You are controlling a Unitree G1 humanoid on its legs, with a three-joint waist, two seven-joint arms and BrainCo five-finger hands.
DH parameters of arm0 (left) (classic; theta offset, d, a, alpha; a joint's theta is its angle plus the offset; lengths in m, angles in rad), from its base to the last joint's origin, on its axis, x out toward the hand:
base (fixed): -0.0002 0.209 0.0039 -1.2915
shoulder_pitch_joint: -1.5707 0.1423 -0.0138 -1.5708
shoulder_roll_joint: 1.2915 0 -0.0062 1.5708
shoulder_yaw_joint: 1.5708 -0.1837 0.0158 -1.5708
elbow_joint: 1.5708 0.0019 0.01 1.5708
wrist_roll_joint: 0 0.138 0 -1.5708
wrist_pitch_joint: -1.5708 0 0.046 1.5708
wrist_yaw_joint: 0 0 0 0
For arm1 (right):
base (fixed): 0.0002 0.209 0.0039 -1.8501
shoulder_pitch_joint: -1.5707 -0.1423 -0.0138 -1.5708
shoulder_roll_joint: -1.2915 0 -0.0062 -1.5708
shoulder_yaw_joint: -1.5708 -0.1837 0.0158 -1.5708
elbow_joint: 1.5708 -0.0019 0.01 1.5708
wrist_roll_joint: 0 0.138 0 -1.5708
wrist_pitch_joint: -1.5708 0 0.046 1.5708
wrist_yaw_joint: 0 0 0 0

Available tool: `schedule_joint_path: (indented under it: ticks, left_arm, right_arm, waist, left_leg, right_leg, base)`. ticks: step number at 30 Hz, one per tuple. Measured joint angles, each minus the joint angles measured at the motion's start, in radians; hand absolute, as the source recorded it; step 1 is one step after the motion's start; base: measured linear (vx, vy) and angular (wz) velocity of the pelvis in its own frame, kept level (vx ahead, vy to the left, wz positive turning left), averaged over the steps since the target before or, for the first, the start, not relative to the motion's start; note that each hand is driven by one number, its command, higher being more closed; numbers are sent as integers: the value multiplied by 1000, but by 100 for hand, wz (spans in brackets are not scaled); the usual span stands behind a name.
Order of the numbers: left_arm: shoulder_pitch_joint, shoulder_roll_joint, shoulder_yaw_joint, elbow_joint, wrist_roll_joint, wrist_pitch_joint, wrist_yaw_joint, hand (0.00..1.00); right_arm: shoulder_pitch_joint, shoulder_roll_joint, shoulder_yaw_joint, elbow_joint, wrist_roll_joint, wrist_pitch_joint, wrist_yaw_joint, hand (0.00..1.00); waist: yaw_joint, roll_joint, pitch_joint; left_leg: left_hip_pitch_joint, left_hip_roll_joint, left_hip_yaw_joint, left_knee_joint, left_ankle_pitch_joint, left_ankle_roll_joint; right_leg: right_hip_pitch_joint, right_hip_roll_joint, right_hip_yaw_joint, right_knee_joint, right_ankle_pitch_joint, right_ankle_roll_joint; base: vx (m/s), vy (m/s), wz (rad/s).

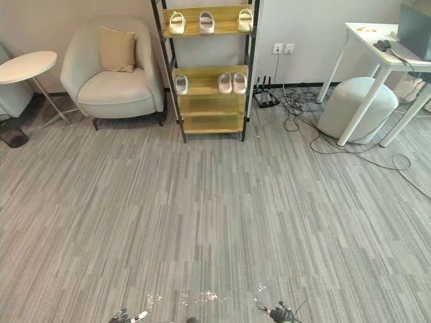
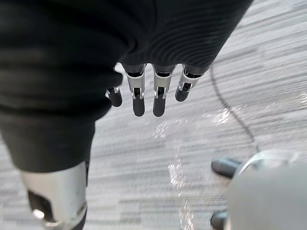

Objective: Organize the slippers on the shoe rack

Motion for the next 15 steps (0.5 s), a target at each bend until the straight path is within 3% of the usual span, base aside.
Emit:
schedule_joint_path:
  ticks: [7,15]
  left_arm:
    - [-14,1,-2,-1,25,-1,-1,0]
    - [-16,3,-2,-1,25,-2,-1,0]
  right_arm:
    - [-30,12,20,-1,-74,0,0,0]
    - [-29,13,21,-3,-75,0,-3,0]
  waist:
    - [5,-2,22]
    - [9,0,26]
  left_leg:
    - [15,-1,-1,-15,0,0]
    - [19,-1,1,-23,0,0]
  right_leg:
    - [9,0,0,-2,-5,10]
    - [9,0,0,-2,-5,10]
  base:
    - [-8,-7,0]
    - [-12,-4,0]
